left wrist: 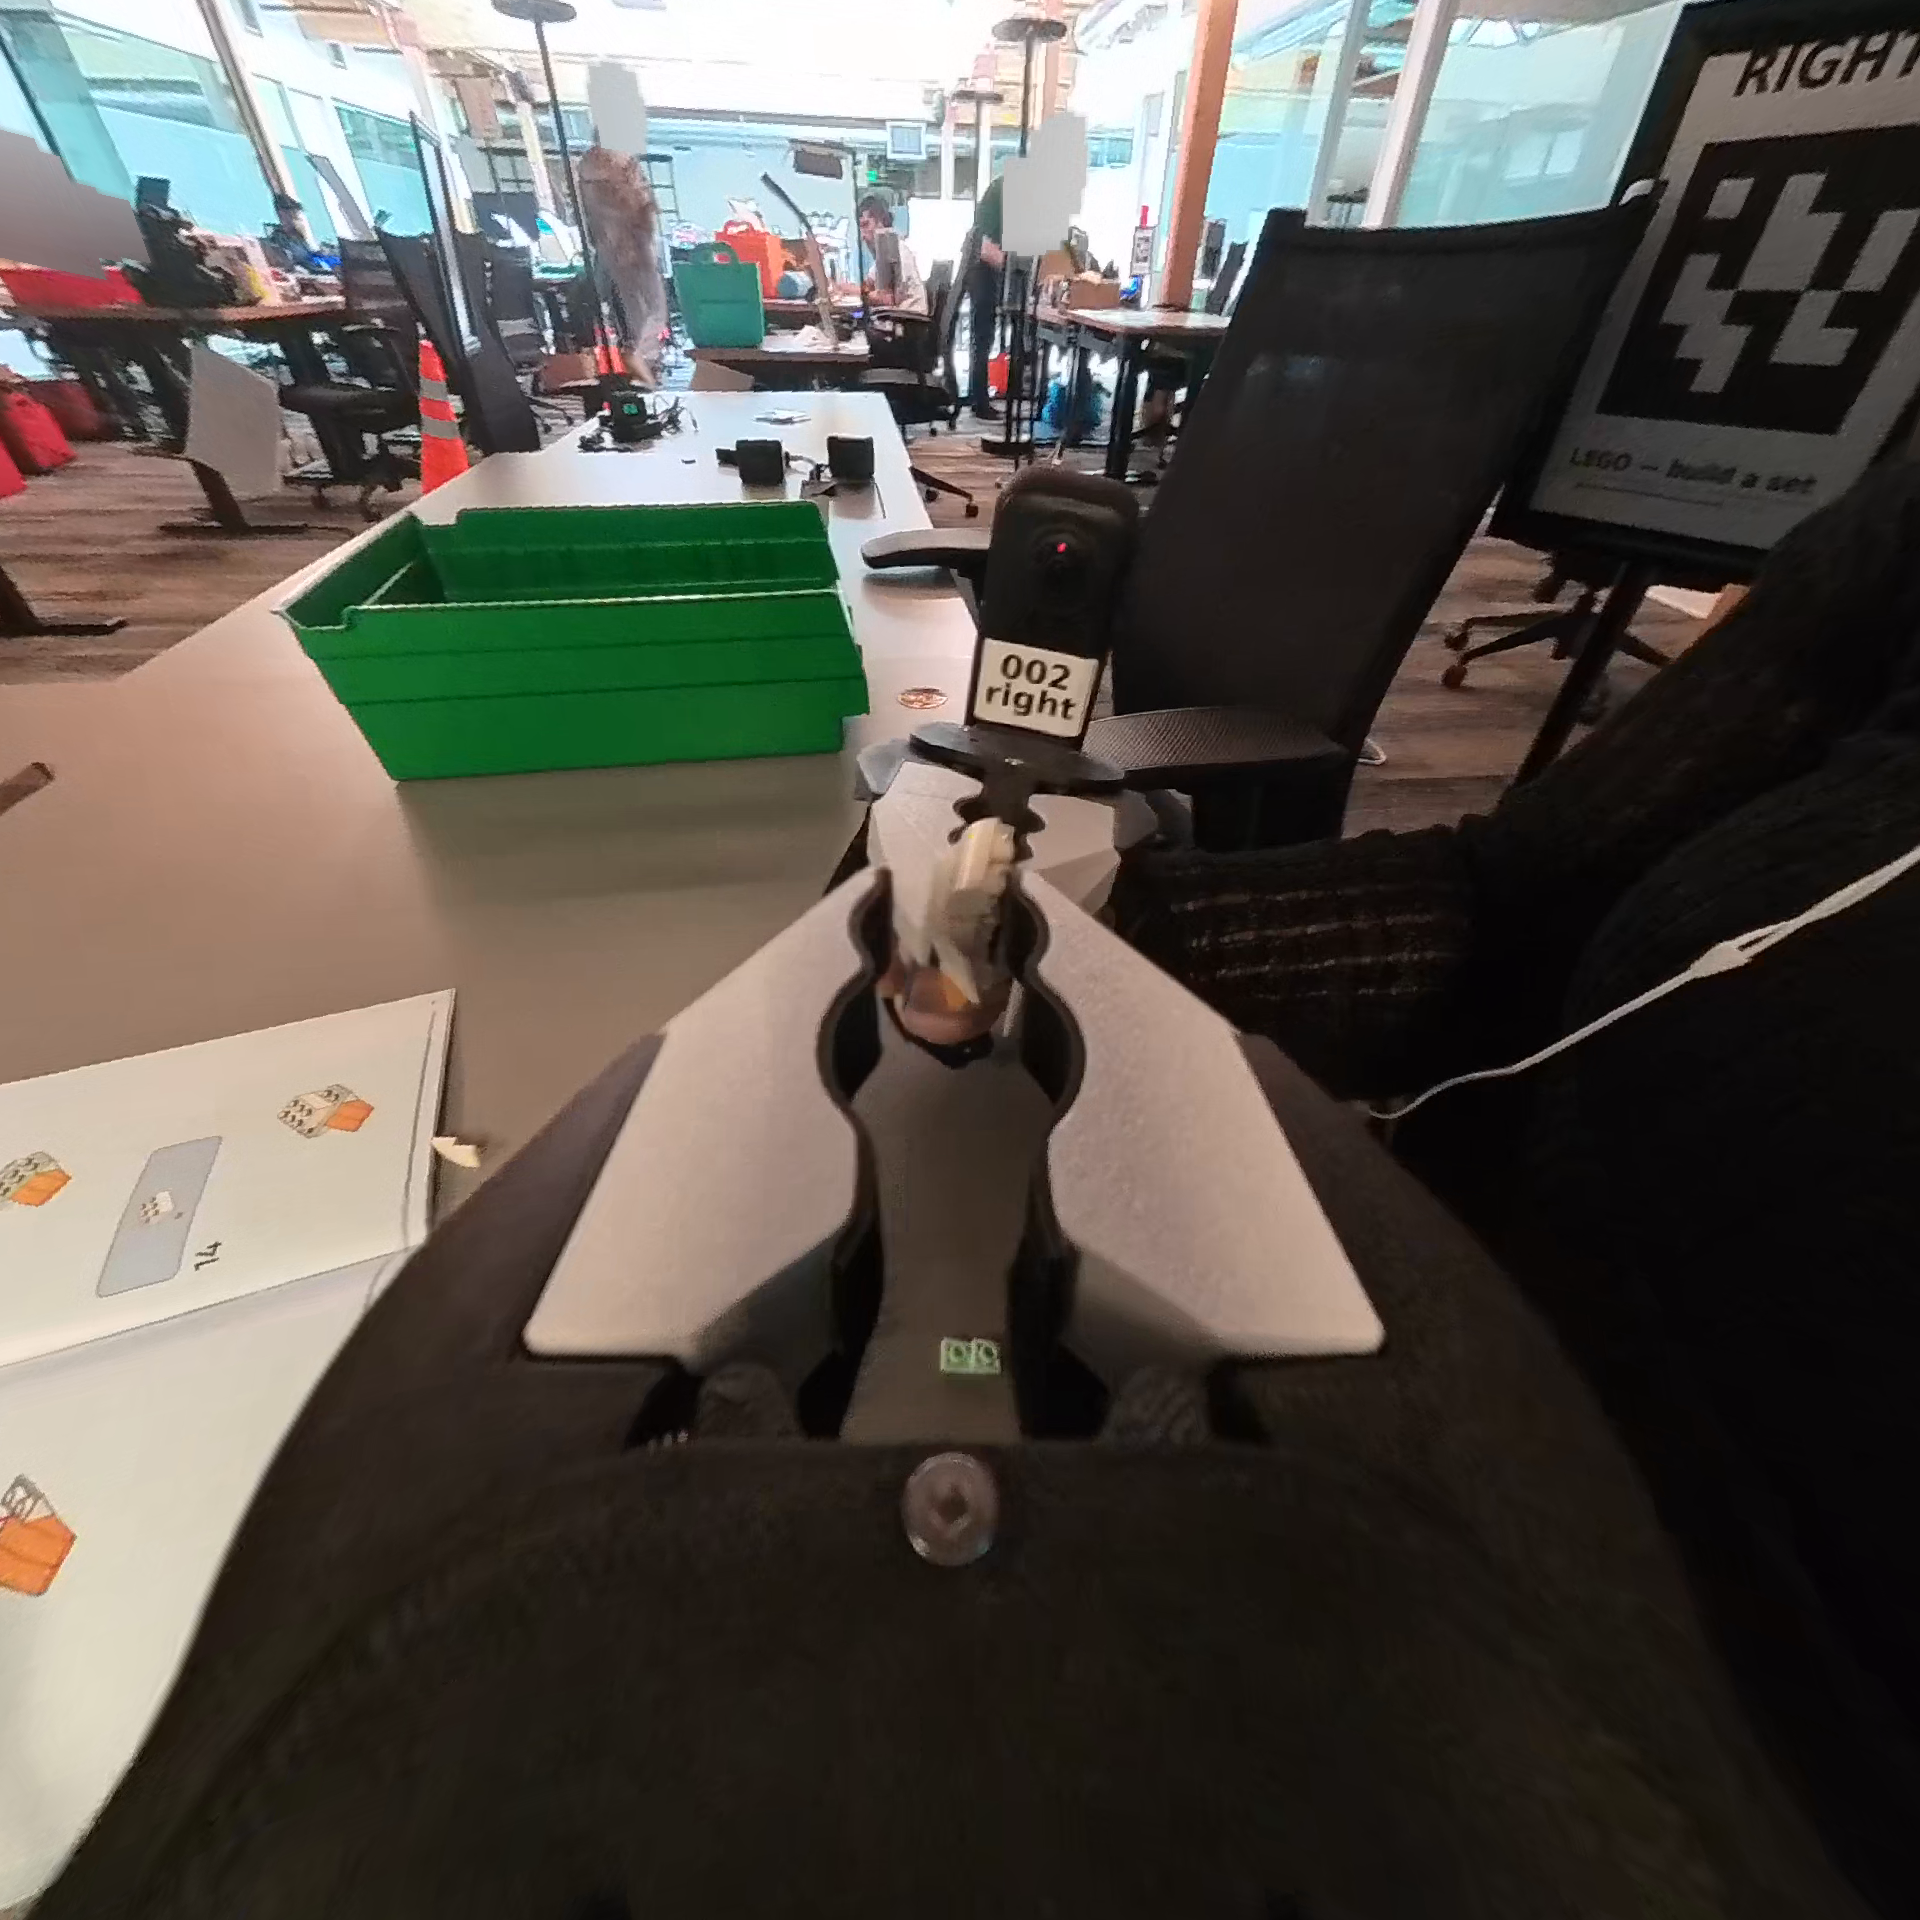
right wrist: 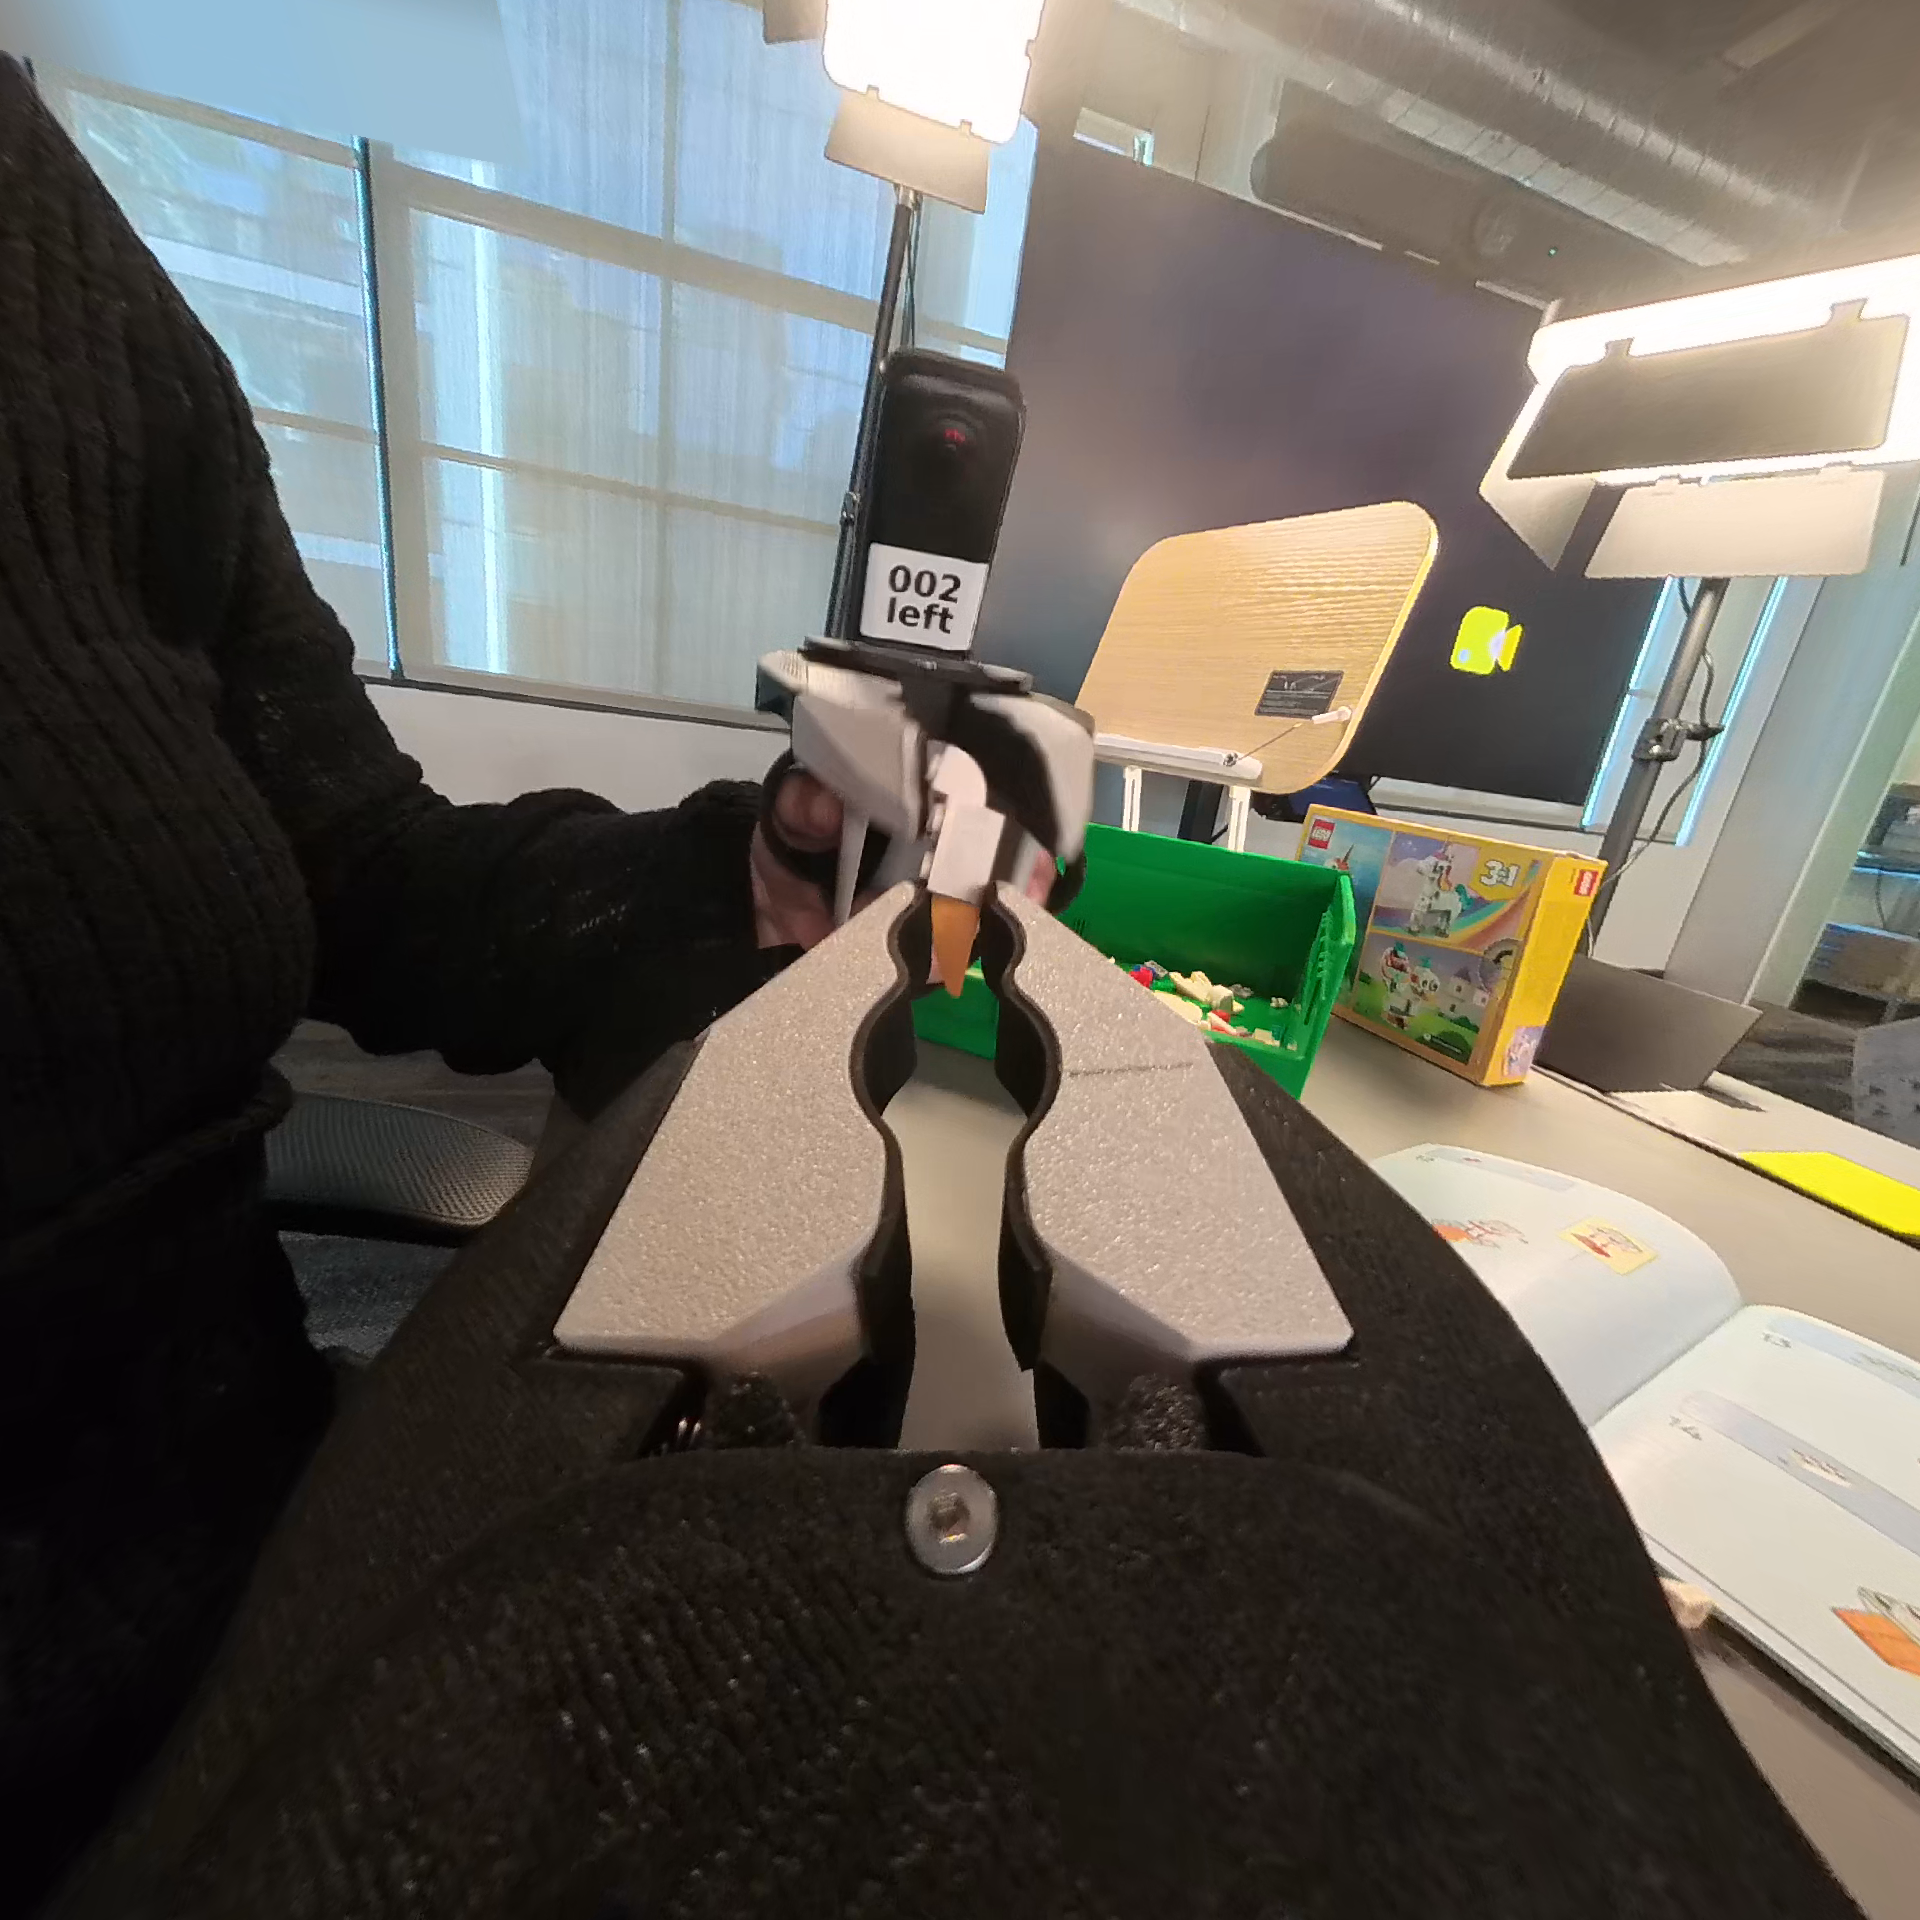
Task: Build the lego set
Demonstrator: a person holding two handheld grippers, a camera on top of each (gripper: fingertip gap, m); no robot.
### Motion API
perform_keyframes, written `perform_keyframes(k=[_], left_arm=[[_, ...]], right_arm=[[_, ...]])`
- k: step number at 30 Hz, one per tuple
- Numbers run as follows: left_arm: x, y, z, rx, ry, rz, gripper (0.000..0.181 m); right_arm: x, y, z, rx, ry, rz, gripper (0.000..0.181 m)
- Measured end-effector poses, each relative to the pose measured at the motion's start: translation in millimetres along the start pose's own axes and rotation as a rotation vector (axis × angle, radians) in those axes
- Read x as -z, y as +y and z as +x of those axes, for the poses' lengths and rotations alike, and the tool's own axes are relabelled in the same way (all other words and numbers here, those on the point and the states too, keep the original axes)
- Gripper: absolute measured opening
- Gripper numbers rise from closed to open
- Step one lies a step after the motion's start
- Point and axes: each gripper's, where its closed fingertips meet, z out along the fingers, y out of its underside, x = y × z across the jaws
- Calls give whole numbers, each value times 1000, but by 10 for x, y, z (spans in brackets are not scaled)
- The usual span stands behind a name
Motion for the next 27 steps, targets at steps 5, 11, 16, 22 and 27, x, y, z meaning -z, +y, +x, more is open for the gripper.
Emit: perform_keyframes(k=[5, 11, 16, 22, 27], left_arm=[[-14, 37, 16, -11, -3, -2, 19], [-19, 16, 66, 65, 59, 40, 12], [-17, 22, 91, 242, 151, 84, 12], [18, 45, 75, 304, 177, 103, 14], [16, 55, 45, 248, 128, 85, 14]], right_arm=[[8, -21, -6, 1, -4, 11, 7], [9, -28, -23, 6, -14, 15, 7], [5, -15, -39, 18, -17, 6, 7], [-13, 24, -31, 15, -13, -15, 7], [-8, 23, -6, 1, -3, -13, 7]])
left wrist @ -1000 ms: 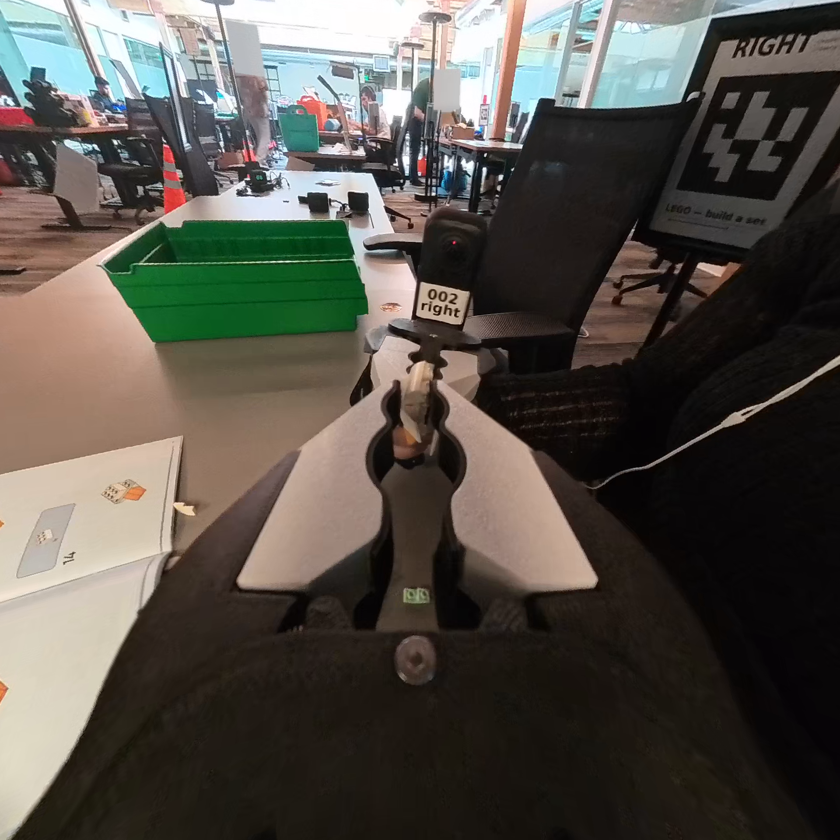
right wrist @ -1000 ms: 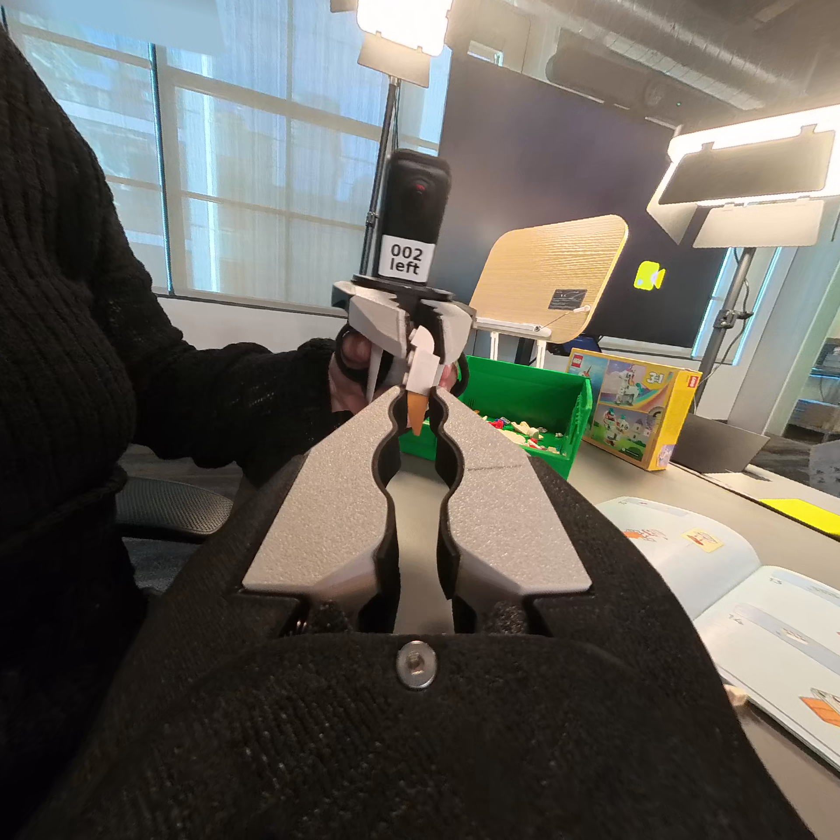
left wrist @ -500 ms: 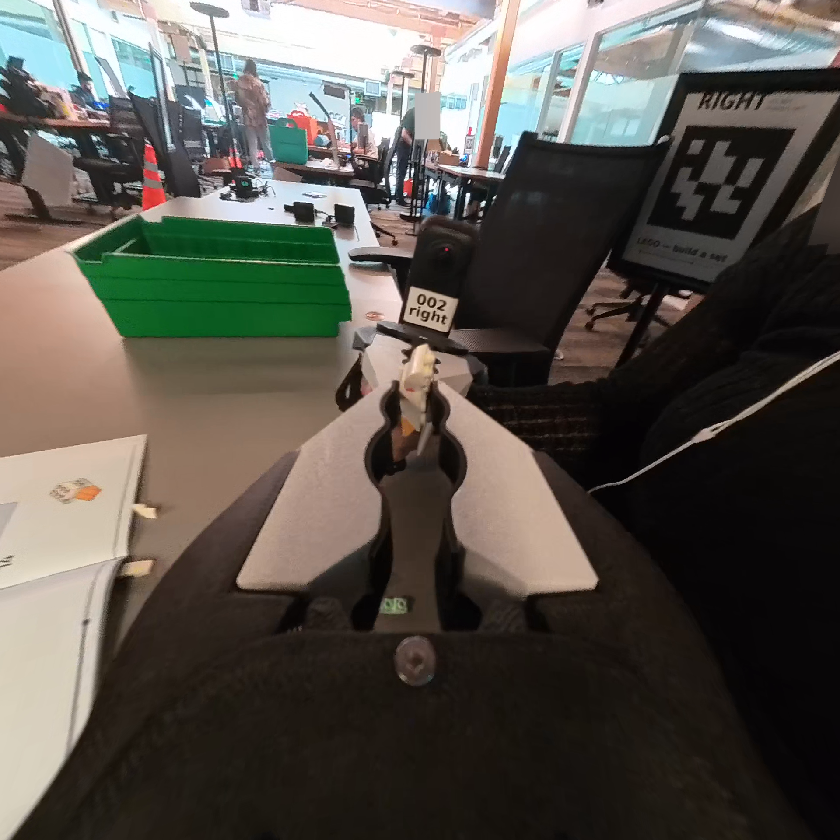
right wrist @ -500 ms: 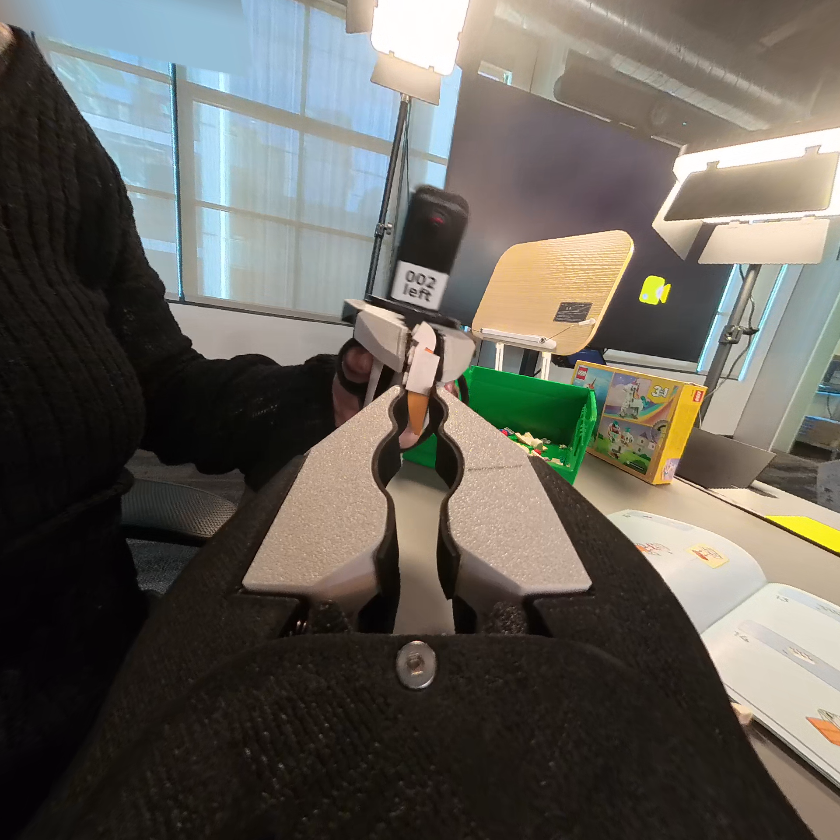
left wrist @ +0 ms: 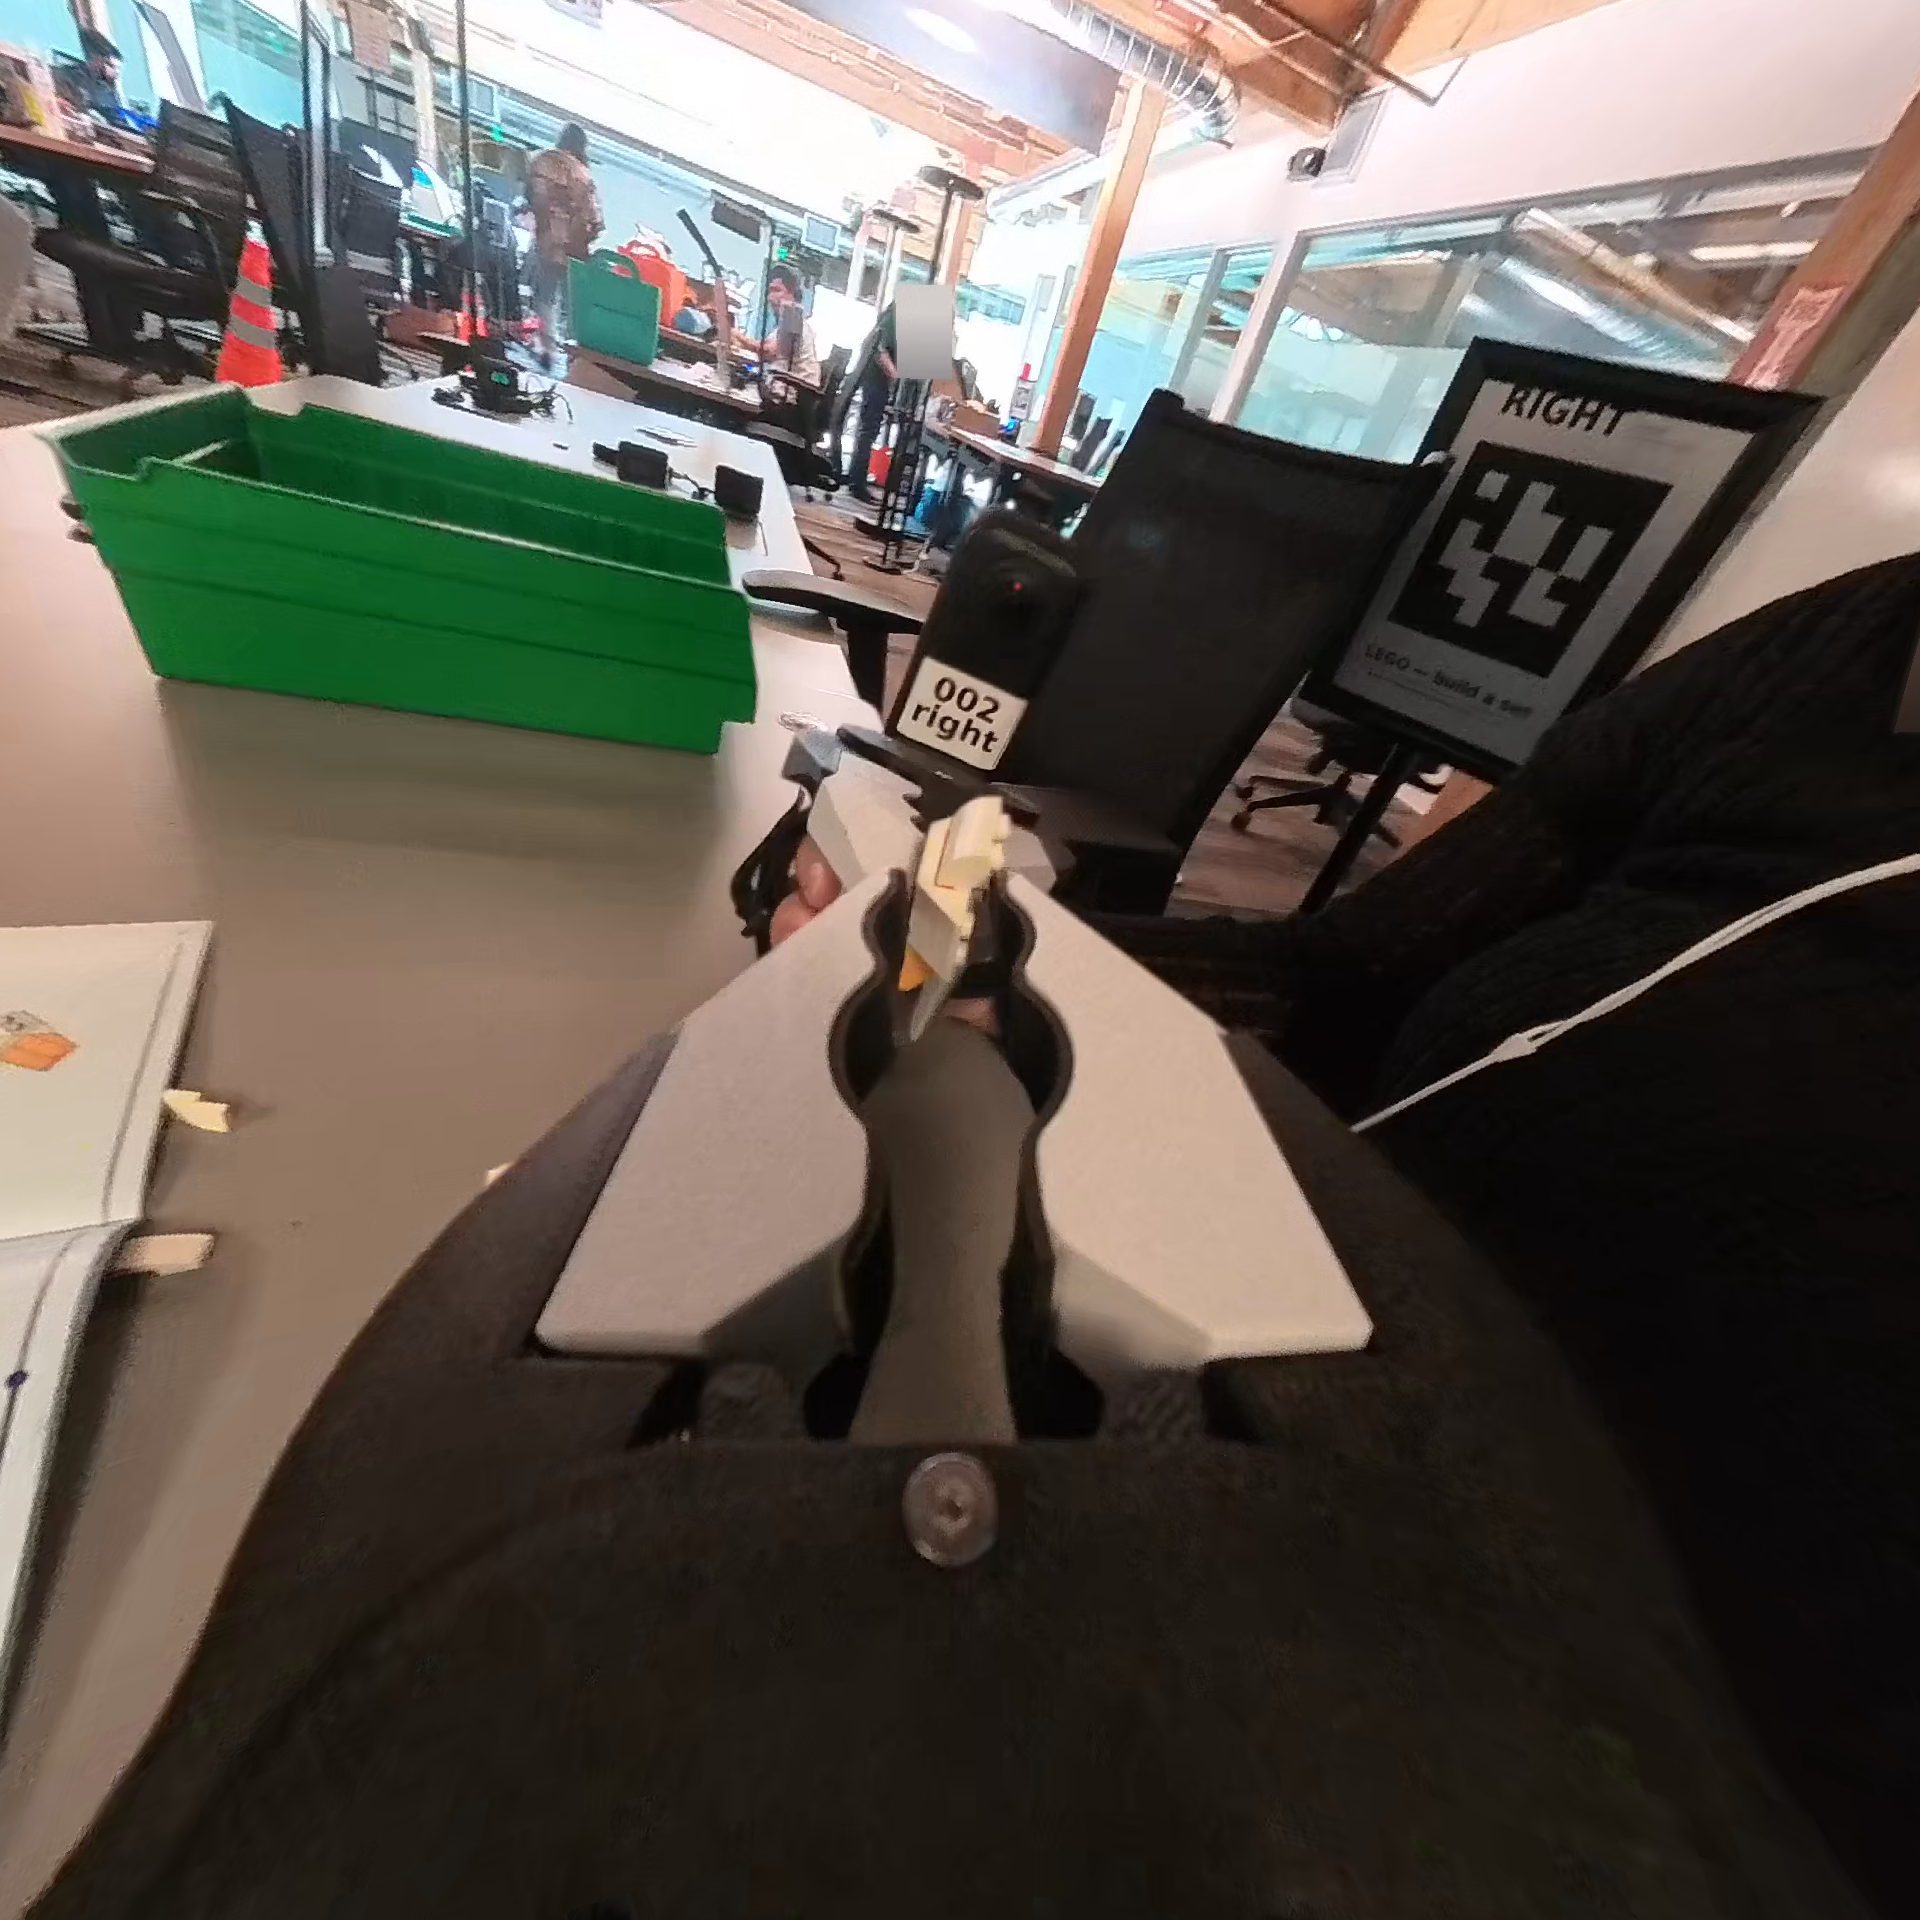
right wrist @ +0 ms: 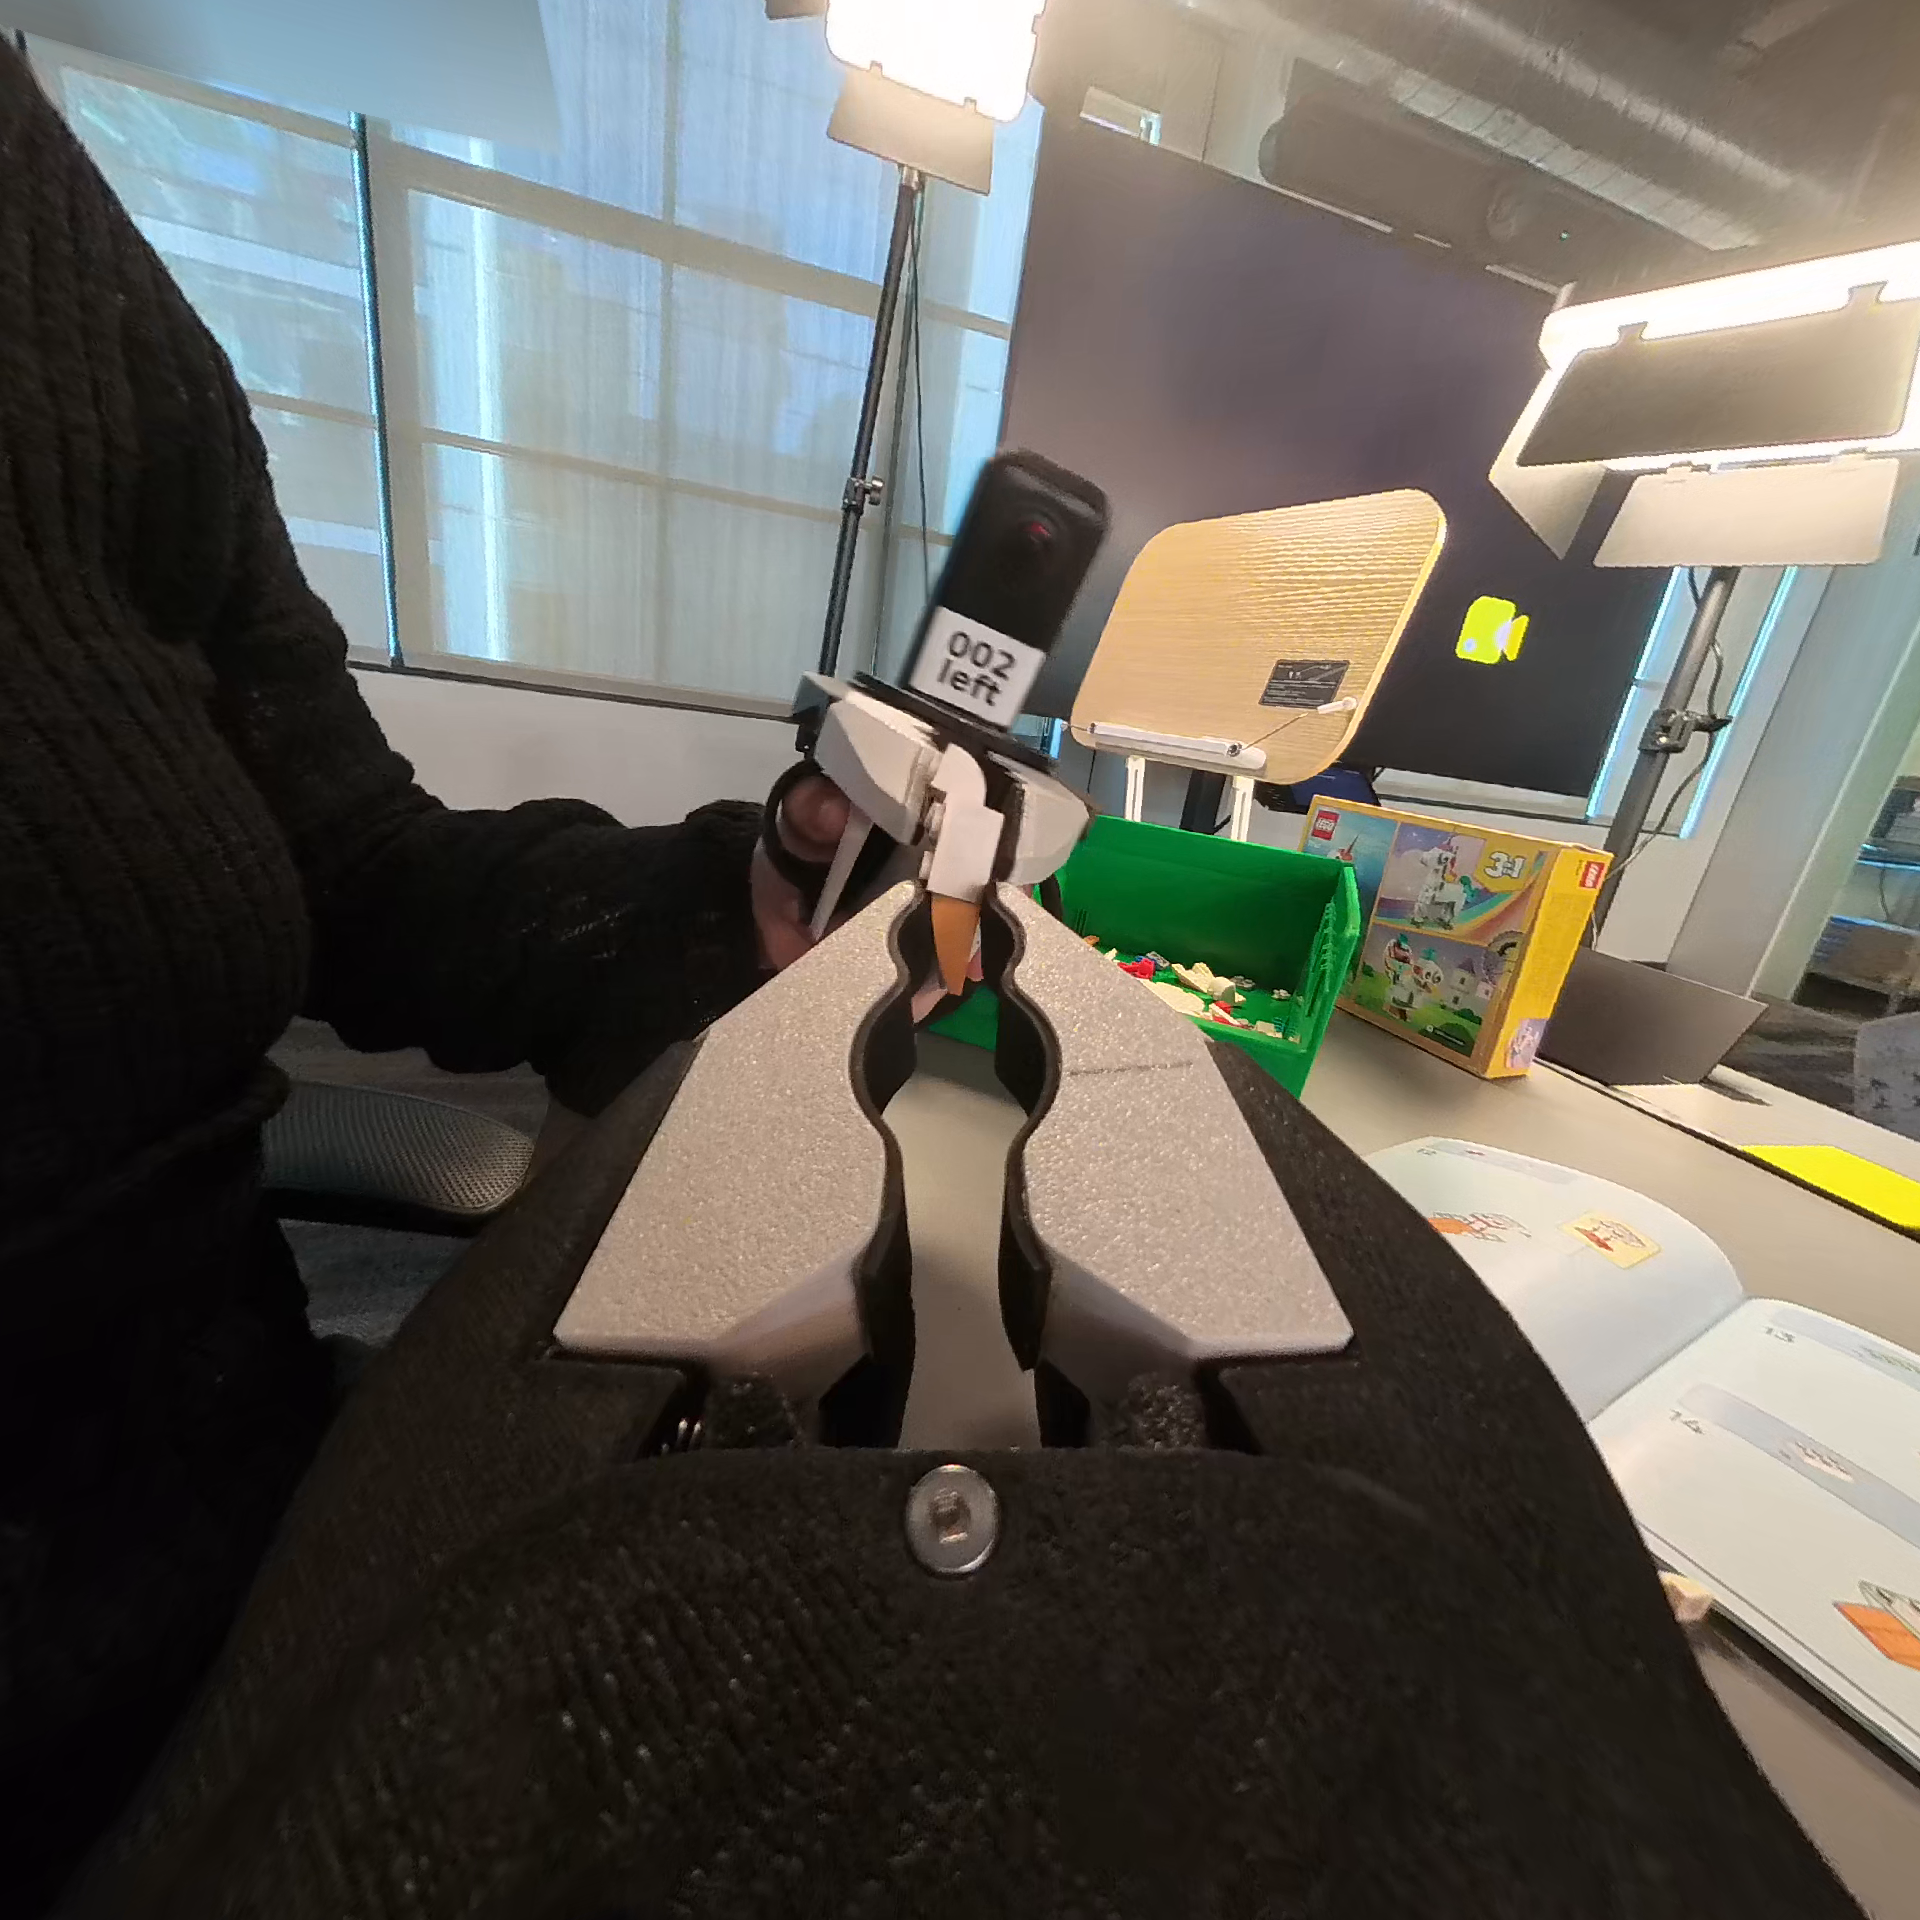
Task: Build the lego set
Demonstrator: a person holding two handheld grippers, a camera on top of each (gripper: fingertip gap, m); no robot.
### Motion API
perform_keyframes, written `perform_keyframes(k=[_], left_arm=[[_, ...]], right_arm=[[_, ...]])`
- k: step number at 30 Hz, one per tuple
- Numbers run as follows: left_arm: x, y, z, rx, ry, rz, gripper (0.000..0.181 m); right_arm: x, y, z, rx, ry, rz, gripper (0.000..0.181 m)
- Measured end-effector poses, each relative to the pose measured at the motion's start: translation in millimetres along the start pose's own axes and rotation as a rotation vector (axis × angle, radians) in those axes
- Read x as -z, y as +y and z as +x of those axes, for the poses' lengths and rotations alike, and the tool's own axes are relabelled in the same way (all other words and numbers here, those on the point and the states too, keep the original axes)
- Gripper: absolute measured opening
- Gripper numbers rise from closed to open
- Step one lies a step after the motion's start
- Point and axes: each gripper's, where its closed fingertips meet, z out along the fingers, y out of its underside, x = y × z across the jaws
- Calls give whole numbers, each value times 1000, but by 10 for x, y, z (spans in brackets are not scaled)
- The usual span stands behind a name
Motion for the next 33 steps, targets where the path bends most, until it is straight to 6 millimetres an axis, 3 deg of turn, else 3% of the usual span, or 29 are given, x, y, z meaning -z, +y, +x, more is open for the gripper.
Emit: perform_keyframes(k=[9, 27, 33], left_arm=[[-20, 4, -65, -166, -143, -50, 17], [-33, -63, 7, -119, -71, 15, 13], [-44, -48, -14, -270, -169, -3, 13]], right_arm=[[16, -10, 50, -44, 12, 10, 7], [23, -40, 1, 4, 6, 24, 7], [29, -49, 5, 20, 15, 27, 7]])
